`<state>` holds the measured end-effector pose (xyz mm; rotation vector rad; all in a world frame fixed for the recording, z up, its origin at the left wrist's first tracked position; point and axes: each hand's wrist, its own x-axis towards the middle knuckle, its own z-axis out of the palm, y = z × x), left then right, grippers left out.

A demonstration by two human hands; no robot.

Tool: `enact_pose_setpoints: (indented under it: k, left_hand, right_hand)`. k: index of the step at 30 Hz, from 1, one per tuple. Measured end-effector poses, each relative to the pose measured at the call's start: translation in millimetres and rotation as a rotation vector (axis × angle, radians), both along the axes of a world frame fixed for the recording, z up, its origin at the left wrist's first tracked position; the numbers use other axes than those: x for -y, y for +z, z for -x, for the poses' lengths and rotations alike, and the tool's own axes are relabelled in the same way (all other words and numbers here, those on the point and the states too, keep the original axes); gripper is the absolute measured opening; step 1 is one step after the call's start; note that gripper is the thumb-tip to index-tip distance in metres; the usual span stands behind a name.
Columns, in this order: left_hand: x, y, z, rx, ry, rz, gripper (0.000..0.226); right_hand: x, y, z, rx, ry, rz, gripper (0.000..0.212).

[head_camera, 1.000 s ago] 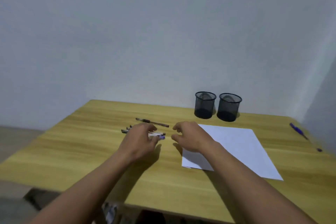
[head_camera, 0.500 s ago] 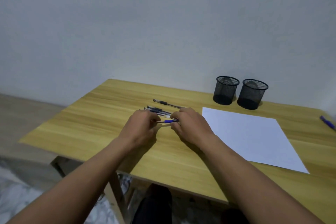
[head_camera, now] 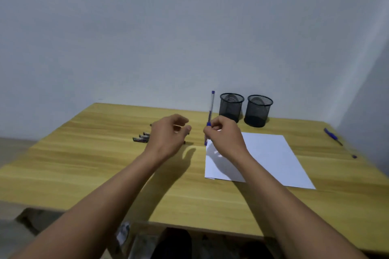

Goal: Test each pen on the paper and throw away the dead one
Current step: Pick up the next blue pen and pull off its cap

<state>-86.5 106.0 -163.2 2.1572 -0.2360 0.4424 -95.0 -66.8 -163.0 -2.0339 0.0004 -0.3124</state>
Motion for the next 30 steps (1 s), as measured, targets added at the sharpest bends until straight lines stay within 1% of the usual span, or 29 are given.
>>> enact_pose_setpoints:
  k: [2, 4, 6, 7, 9, 11, 15, 20, 24, 26, 30]
  left_hand:
    - [13.8, -2.4, -5.3, -0.148, -0.108, 0.075, 0.023]
    - [26.8, -1.8, -8.8, -0.278, -0.224, 0.224, 0.022]
    - [38.5, 2.5, -8.8, -0.389, -0.311, 0.374, 0.021]
    - [43.5, 5.8, -8.3, -0.406, -0.326, 0.442, 0.020]
    - [50.0, 12.7, -9.8, -0.385, -0.315, 0.542, 0.014]
    - [52.4, 19.9, -13.4, -0.368, -0.298, 0.575, 0.010]
    - [52.6, 30.9, -19.6, -0.382, -0.304, 0.622, 0.014]
    - [49.1, 38.9, -28.8, -0.373, -0.312, 0.550, 0.010]
    - [46.9, 40.4, -36.4, -0.377, -0.262, 0.484, 0.004]
    - [47.0, 42.8, -38.7, -0.375, -0.253, 0.479, 0.002]
    - [44.6, 49.5, -46.1, -0.434, -0.288, 0.475, 0.003]
  right_hand:
    - [7.8, 2.9, 0.2, -0.030, 0.007, -0.243, 0.005]
    - [13.4, 6.0, 1.6, -0.057, 0.024, -0.479, 0.002]
    - [18.9, 9.2, 3.6, -0.071, 0.020, -0.615, 0.005]
    - [21.8, 10.1, 4.2, -0.077, 0.023, -0.670, 0.007]
    - [27.5, 12.5, 5.9, -0.087, 0.035, -0.754, 0.009]
    - [33.1, 14.1, 6.7, -0.077, 0.044, -0.773, 0.007]
    - [40.2, 15.5, 4.3, -0.044, 0.083, -0.797, 0.003]
    - [42.7, 21.5, -5.0, -0.016, 0.090, -0.817, 0.002]
    - [42.0, 25.7, -12.9, -0.031, 0.095, -0.837, 0.003]
    - [39.9, 25.4, -16.8, -0.034, 0.089, -0.855, 0.003]
    - [38.8, 24.6, -24.5, -0.035, 0.070, -0.864, 0.003]
